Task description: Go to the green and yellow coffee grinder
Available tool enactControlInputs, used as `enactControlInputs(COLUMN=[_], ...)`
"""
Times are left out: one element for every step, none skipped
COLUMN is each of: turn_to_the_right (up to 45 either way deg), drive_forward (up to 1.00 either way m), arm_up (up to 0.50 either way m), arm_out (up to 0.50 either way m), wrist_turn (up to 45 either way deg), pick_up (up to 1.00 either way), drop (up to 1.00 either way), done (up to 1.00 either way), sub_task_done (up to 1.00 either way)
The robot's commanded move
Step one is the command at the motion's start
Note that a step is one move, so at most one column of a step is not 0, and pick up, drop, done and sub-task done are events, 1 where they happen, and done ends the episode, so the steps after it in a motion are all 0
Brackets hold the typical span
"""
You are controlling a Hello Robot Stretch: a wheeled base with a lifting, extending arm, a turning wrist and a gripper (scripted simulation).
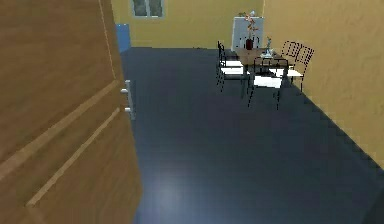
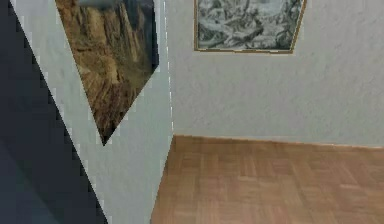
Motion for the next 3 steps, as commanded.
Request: enactControlInputs(turn_to_the_right=[0.0,0.0,-30.0], drive_forward=[1.0,0.3,0.0], arm_up=[0.0,0.0,0.0], arm_out=[0.0,0.0,0.0], wrist_turn=[0.0,0.0,0.0], pick_up=[0.0,0.0,0.0], drop=[0.0,0.0,0.0], done=[0.0,0.0,0.0], sub_task_done=[0.0,0.0,0.0])
